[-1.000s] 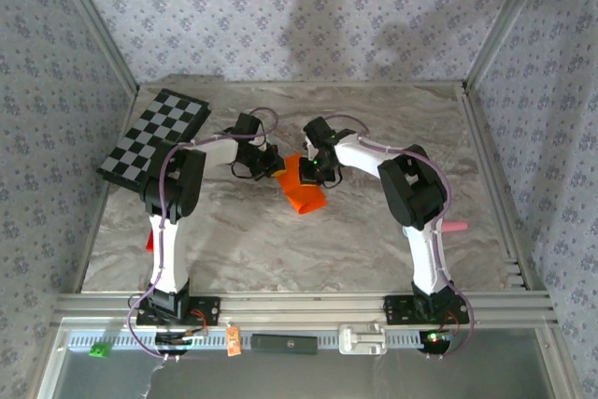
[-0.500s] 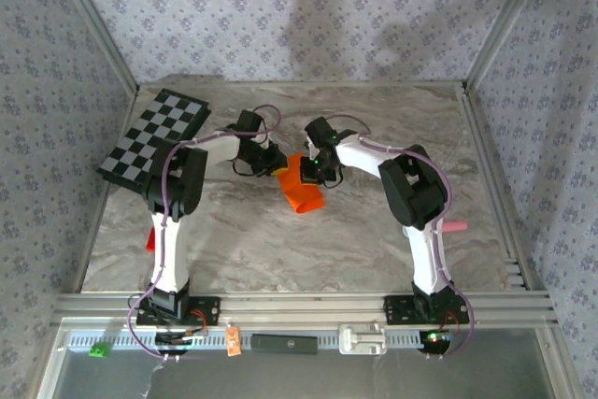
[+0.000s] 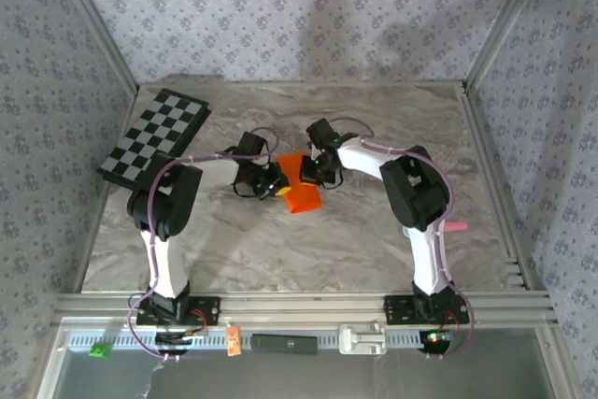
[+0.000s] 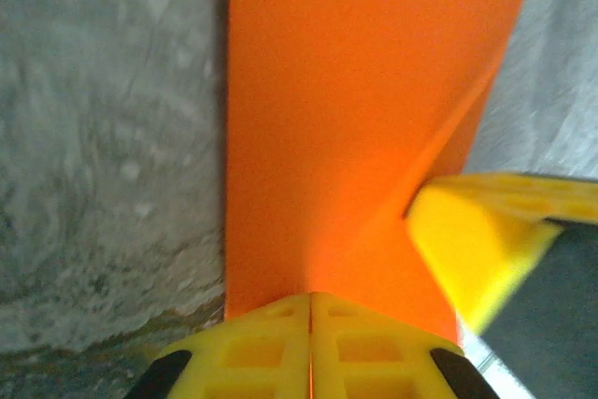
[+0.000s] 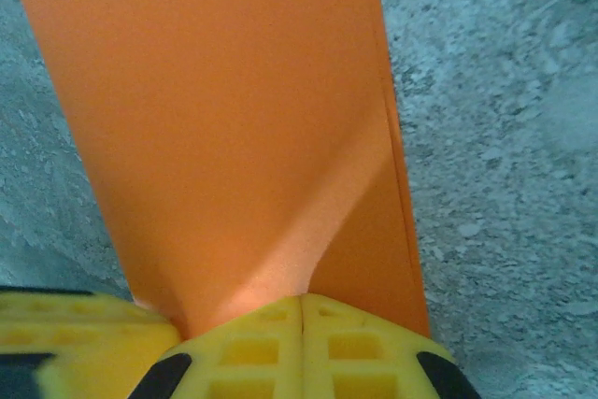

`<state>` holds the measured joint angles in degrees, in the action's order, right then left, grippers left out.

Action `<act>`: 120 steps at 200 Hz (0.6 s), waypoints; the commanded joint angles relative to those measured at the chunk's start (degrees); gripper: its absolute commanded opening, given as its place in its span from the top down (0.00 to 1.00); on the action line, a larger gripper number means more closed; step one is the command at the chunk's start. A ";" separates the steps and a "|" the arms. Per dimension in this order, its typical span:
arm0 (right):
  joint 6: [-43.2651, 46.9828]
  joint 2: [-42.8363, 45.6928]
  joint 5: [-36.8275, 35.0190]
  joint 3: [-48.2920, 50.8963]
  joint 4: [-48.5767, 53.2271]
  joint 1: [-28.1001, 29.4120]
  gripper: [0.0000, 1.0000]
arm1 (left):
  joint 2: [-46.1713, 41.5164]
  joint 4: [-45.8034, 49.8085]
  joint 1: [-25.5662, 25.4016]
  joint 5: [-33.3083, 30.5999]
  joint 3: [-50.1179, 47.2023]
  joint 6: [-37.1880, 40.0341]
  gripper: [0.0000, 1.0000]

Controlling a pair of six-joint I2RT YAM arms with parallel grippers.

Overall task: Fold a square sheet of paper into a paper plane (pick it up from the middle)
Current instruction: First fold in half a square sheet of paper at the center of the table.

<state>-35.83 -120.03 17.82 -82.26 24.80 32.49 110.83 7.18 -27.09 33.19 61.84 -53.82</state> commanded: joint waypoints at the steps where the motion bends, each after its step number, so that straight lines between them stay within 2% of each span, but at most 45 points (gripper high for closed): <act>1: -1.34 -4.25 -4.20 3.09 3.69 -0.06 1.00 | -0.47 -1.95 -0.13 -0.05 0.43 -1.47 0.94; 74: -2.35 -5.26 -6.11 3.41 5.16 -0.44 1.00 | -0.10 5.45 -0.42 -1.33 -1.60 4.79 0.97; 120: -4.82 -5.66 -6.86 5.53 3.30 -0.95 1.00 | -3.33 7.54 -2.54 -6.52 -2.87 5.62 0.97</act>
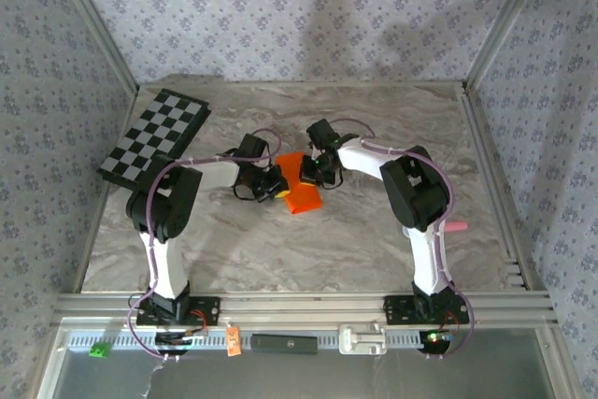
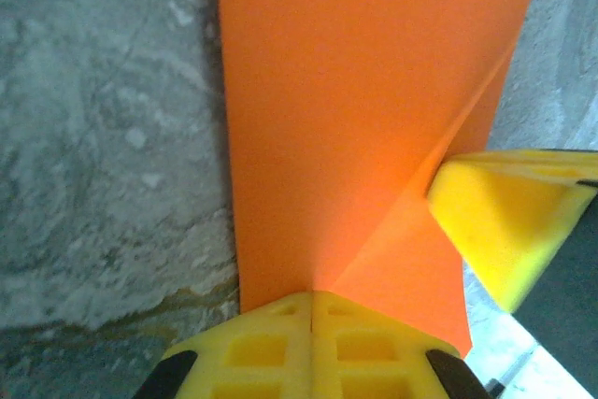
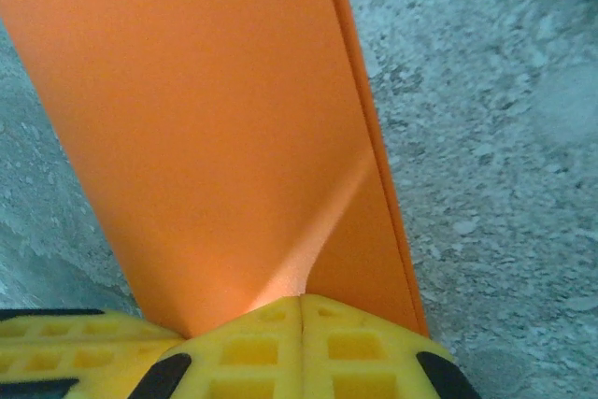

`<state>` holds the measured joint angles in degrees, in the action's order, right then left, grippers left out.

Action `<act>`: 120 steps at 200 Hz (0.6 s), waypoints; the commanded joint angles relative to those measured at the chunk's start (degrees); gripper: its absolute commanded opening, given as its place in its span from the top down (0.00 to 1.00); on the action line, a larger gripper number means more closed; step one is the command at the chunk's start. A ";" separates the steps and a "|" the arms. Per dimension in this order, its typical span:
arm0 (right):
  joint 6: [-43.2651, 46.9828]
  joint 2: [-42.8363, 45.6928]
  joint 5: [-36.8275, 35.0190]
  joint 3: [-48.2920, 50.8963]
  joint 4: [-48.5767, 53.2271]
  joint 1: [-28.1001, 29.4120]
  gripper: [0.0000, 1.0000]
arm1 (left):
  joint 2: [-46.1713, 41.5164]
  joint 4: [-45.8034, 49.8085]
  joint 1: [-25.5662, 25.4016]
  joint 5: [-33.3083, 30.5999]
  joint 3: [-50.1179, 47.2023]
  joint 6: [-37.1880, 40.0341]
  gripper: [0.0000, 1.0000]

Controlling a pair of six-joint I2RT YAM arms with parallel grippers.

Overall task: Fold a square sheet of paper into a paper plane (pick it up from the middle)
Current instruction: First fold in half a square sheet of paper at the center of the table.

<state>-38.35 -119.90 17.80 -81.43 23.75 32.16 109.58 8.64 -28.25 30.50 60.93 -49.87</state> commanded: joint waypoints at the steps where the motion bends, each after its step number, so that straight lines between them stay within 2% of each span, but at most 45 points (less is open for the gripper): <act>1: -2.33 -5.79 -6.83 4.70 4.36 -0.66 1.00 | -2.13 6.10 -1.42 -3.90 -1.95 1.68 0.98; 49: -3.61 -5.48 -6.58 6.24 3.20 -1.01 1.00 | -3.86 4.68 -3.37 -4.31 -2.23 1.64 0.97; 120: -5.59 -3.30 -4.76 5.43 1.90 -1.34 1.00 | -6.07 -0.75 -3.47 -4.46 -1.32 -0.65 0.96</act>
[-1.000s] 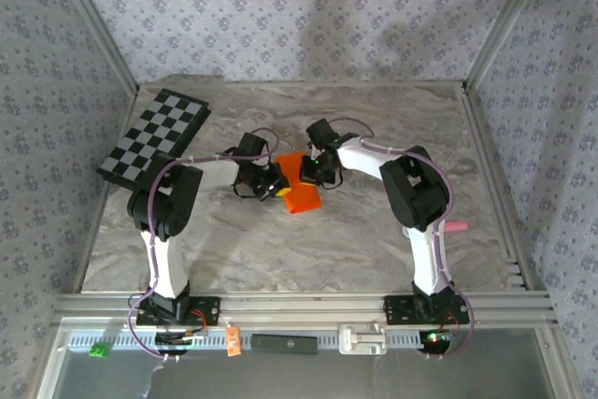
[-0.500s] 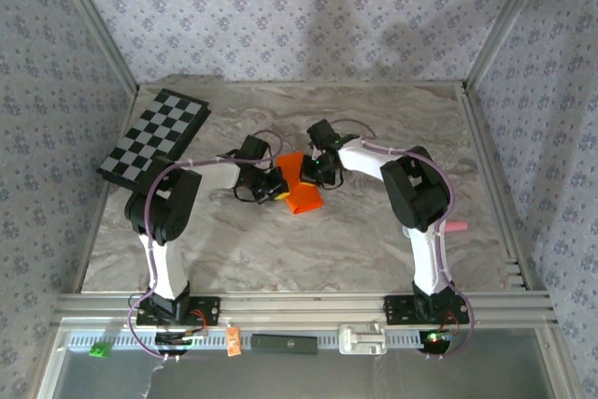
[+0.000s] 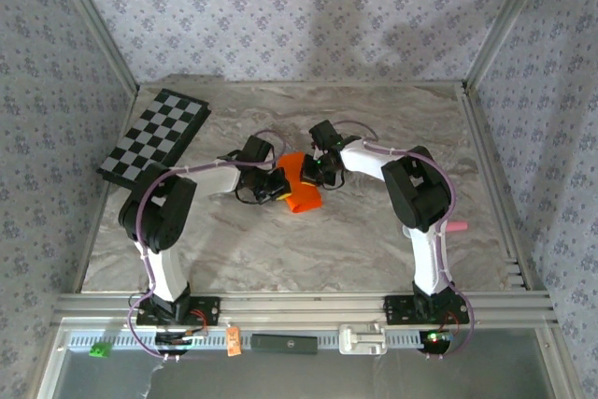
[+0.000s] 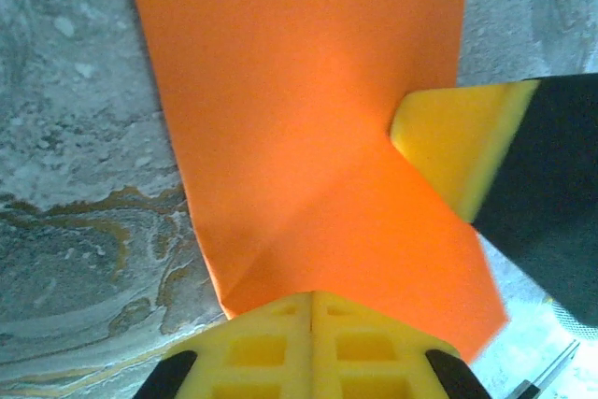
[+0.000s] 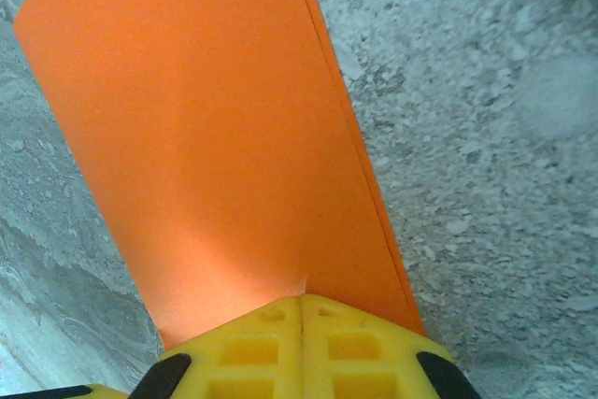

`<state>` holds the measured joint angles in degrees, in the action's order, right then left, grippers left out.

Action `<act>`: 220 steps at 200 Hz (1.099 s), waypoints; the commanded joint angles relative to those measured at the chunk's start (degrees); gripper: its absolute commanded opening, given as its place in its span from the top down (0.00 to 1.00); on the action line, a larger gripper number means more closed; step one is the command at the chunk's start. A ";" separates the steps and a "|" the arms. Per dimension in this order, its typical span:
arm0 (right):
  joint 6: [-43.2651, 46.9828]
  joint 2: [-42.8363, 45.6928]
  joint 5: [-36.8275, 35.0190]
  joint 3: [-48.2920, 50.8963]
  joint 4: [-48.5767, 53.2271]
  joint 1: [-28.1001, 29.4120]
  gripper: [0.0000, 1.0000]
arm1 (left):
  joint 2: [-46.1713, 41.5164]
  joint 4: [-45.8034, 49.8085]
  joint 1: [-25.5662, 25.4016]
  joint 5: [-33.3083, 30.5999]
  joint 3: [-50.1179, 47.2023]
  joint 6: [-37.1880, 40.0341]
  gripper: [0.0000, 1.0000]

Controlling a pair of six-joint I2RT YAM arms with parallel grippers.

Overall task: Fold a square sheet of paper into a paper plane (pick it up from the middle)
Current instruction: First fold in half a square sheet of paper at the center of the table.

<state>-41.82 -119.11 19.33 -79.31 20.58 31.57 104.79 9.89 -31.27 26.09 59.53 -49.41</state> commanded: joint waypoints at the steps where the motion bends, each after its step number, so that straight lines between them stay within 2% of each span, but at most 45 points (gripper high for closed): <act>1: -2.16 -4.05 -6.31 3.30 5.08 -0.73 1.00 | -1.23 -2.03 -0.46 -0.06 0.03 -1.16 0.96; 50: -5.52 -2.56 -4.65 3.68 3.26 -0.90 1.00 | 1.36 -0.63 -0.46 0.31 -0.65 -0.90 0.96; 140: -5.60 -2.19 -5.73 5.71 3.49 -1.34 1.00 | 1.47 1.71 -0.72 0.65 -3.94 3.09 0.96; 220: -6.58 -2.13 -5.10 6.56 2.81 -1.67 1.00 | -3.98 3.96 -1.25 -0.78 -5.25 6.65 0.96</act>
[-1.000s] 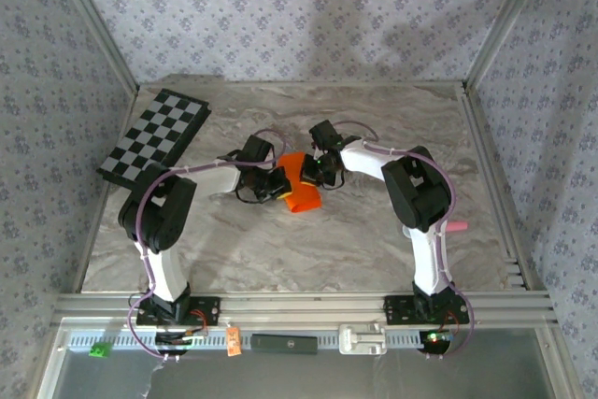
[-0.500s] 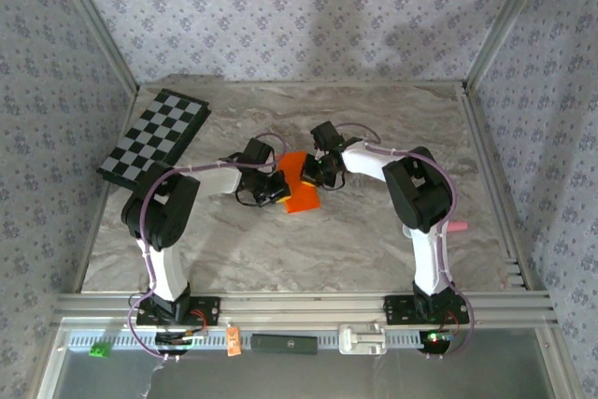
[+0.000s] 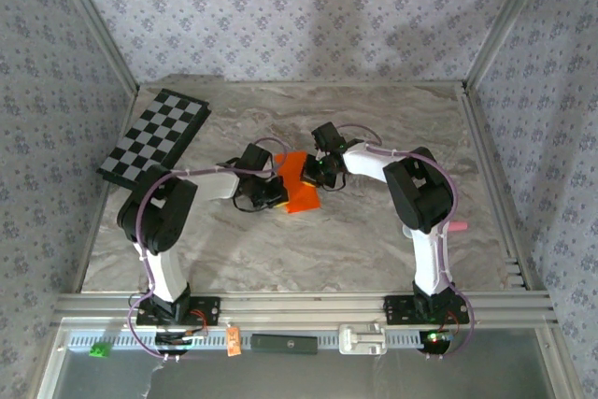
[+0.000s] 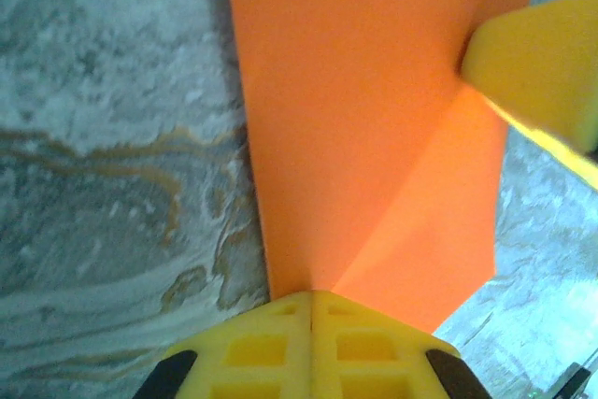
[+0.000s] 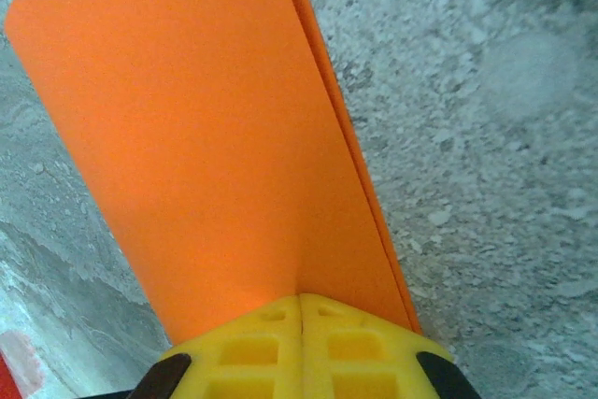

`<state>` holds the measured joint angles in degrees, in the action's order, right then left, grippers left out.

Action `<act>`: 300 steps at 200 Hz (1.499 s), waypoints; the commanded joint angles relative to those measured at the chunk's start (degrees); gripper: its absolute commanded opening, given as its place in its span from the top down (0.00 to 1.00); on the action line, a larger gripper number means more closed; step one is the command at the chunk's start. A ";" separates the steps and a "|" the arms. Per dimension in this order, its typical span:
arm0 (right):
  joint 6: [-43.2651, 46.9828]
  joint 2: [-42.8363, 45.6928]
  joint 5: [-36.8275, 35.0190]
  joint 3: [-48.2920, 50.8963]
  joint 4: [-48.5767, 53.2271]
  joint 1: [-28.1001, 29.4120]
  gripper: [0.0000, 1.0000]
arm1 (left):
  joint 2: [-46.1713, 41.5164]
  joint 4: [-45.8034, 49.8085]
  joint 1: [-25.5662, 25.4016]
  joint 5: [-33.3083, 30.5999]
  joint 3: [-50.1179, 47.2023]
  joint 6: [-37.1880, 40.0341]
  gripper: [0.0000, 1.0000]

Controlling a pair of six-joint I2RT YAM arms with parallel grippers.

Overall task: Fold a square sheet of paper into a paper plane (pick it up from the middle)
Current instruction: First fold in half a square sheet of paper at the center of the table.

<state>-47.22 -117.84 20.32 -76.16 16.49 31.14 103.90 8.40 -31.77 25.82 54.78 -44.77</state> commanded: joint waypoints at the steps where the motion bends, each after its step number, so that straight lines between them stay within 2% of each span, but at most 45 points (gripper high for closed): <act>1: -1.19 -3.42 -6.08 3.44 6.89 -1.24 1.00 | -3.17 5.42 -0.75 -0.51 -0.44 1.99 0.96; 27: -1.20 -3.62 -5.62 3.38 6.59 -1.17 1.00 | -4.15 2.83 -0.73 -0.86 1.74 0.68 0.97; 80: -1.19 -4.68 -4.74 2.48 6.37 -1.34 1.00 | 2.05 -1.60 -0.92 0.35 3.13 -0.97 0.99; 103: -1.50 -4.85 -4.65 2.75 6.10 -1.52 1.00 | 1.85 0.26 -1.70 0.05 1.67 0.66 0.99; 127: -1.77 -5.21 -4.58 2.81 6.01 -1.69 1.00 | 1.49 6.03 -3.92 -3.00 0.69 4.22 0.99; 150: -2.25 -5.29 -4.54 3.12 5.69 -1.94 1.00 | 0.18 8.83 -5.09 -5.49 -2.10 5.51 1.00; 198: -2.26 -5.64 -4.54 3.48 5.70 -2.39 1.00 | -4.16 7.26 -6.38 -4.56 -7.81 3.79 1.00; 234: -1.87 -5.75 -4.67 3.40 5.93 -2.39 1.00 | -7.92 8.90 -7.10 -5.05 -6.07 4.71 1.00; 258: -1.91 -5.73 -4.60 3.20 6.00 -2.40 1.00 | -10.64 10.56 -6.92 -7.71 -2.06 4.75 1.00; 300: -2.69 -5.06 -3.63 2.87 4.77 -2.40 1.00 | -10.70 5.58 -3.92 -9.06 0.31 1.79 0.99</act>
<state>-48.71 -118.39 23.46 -76.01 15.55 29.95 94.00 16.29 -37.87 18.11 53.21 -41.41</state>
